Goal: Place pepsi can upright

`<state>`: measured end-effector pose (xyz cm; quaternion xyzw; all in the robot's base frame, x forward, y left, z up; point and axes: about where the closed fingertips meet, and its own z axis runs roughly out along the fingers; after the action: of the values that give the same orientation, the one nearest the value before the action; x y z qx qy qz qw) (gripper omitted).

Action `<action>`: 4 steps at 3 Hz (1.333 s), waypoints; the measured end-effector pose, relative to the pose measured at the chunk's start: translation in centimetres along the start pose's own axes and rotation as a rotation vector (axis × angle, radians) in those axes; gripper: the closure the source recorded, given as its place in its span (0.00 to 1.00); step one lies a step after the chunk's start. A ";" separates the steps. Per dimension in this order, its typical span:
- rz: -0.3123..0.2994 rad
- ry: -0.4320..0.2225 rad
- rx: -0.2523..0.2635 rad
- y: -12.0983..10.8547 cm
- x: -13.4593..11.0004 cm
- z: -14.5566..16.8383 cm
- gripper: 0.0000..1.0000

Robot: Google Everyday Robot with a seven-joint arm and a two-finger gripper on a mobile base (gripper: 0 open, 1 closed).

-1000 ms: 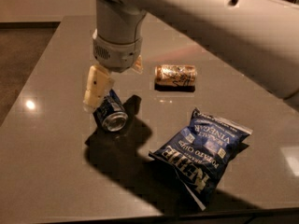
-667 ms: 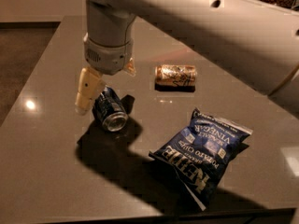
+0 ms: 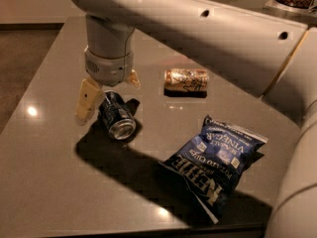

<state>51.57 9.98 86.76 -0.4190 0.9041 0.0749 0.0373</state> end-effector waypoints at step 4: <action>-0.012 -0.019 -0.035 0.1 -0.9 0.2 0.70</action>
Offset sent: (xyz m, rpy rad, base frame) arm 0.0044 0.0061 -0.0176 -0.0351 0.0568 -0.0760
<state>52.11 10.77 86.71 -0.4242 0.8998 0.0946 0.0389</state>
